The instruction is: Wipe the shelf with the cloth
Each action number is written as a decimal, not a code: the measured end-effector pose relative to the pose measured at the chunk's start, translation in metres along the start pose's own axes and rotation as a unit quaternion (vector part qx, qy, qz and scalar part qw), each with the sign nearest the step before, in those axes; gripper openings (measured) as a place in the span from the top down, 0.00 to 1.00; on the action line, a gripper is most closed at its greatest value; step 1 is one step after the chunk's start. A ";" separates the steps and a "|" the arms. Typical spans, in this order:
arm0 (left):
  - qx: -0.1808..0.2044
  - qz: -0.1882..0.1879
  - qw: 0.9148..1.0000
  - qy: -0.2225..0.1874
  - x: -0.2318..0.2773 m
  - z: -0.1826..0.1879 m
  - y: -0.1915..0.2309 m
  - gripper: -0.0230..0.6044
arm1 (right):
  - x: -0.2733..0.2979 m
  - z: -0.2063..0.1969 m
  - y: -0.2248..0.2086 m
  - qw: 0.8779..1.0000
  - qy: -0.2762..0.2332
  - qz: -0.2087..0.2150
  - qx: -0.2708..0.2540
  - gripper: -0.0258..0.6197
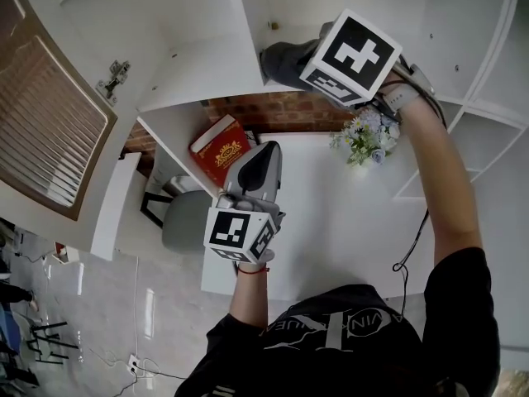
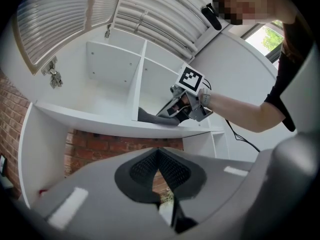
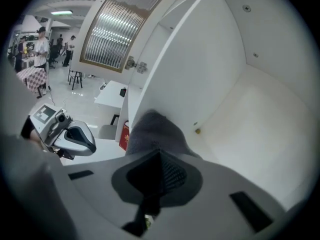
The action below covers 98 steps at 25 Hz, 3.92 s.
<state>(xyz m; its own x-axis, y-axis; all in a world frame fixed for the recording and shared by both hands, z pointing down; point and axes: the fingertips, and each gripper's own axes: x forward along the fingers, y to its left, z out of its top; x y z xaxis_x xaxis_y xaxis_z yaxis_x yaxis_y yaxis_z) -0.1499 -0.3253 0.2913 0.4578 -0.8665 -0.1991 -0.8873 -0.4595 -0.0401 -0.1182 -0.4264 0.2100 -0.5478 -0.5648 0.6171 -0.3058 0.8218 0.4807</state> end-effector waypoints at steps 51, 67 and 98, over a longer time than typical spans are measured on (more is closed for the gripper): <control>-0.033 -0.143 0.989 -0.010 0.056 -0.007 -0.097 0.95 | -0.096 -0.173 -0.038 0.983 0.104 -0.143 -0.055 0.58; -0.025 -0.070 0.997 0.004 0.022 -0.009 -0.044 0.95 | -0.045 -0.064 0.015 0.956 -0.016 -0.200 -0.214 0.76; 0.010 0.021 0.999 0.042 -0.025 -0.040 0.003 0.95 | -0.038 -0.153 0.100 0.964 -0.220 -0.070 0.131 0.84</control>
<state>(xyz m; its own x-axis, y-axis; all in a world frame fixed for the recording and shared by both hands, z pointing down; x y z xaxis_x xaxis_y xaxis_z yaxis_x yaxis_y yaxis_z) -0.1614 -0.3126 0.3352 0.4220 -0.8989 -0.1177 -0.9066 -0.4188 -0.0523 -0.0089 -0.3345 0.3300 -0.7465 -0.6330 0.2051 -0.5560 0.7627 0.3303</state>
